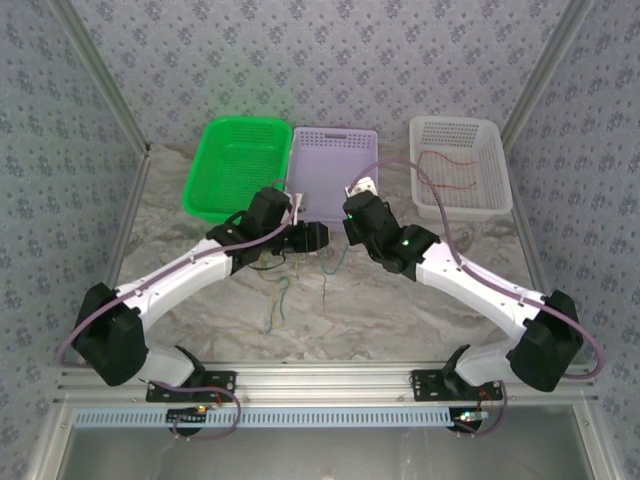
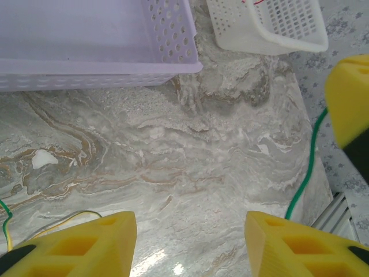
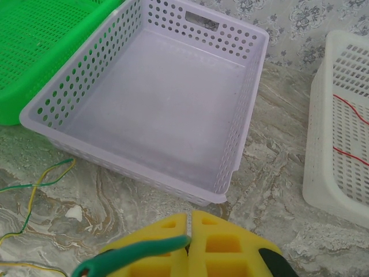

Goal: Untangle the cables

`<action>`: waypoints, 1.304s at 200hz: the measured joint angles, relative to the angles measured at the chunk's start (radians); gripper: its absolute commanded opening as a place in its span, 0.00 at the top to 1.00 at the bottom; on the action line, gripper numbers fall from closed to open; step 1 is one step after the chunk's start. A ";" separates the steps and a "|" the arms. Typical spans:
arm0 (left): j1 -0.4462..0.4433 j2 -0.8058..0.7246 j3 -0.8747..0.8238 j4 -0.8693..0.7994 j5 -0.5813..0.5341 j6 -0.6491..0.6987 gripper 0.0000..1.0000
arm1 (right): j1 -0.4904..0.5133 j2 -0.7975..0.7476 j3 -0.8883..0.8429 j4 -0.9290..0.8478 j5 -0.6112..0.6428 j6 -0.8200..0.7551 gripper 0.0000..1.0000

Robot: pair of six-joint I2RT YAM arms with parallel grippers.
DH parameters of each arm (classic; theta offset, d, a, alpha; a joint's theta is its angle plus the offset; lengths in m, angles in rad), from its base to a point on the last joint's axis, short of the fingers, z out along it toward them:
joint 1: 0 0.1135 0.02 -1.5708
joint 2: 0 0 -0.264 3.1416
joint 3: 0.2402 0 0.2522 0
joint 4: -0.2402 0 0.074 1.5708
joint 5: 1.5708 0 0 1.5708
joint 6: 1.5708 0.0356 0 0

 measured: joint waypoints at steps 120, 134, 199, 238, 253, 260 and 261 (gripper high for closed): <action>-0.014 -0.011 -0.035 0.020 0.002 -0.007 0.51 | -0.003 0.004 0.000 0.007 -0.012 0.001 1.00; -0.013 0.007 -0.029 0.020 0.001 -0.007 0.60 | -0.002 0.004 0.000 0.008 -0.014 0.002 1.00; -0.013 -0.072 -0.146 0.140 -0.178 -0.155 1.00 | -0.098 -0.159 -0.171 0.113 -0.092 0.154 1.00; -0.040 -0.243 -0.433 0.465 -0.272 -0.524 1.00 | -0.266 -0.474 -0.475 0.364 -0.308 0.480 1.00; -0.054 -0.230 -0.513 0.591 -0.318 -0.685 1.00 | -0.268 -0.500 -0.517 0.447 -0.337 0.605 1.00; -0.066 -0.215 -0.541 0.647 -0.345 -0.753 1.00 | -0.267 -0.504 -0.534 0.481 -0.340 0.661 1.00; -0.069 -0.211 -0.546 0.657 -0.352 -0.769 1.00 | -0.267 -0.505 -0.536 0.485 -0.340 0.669 1.00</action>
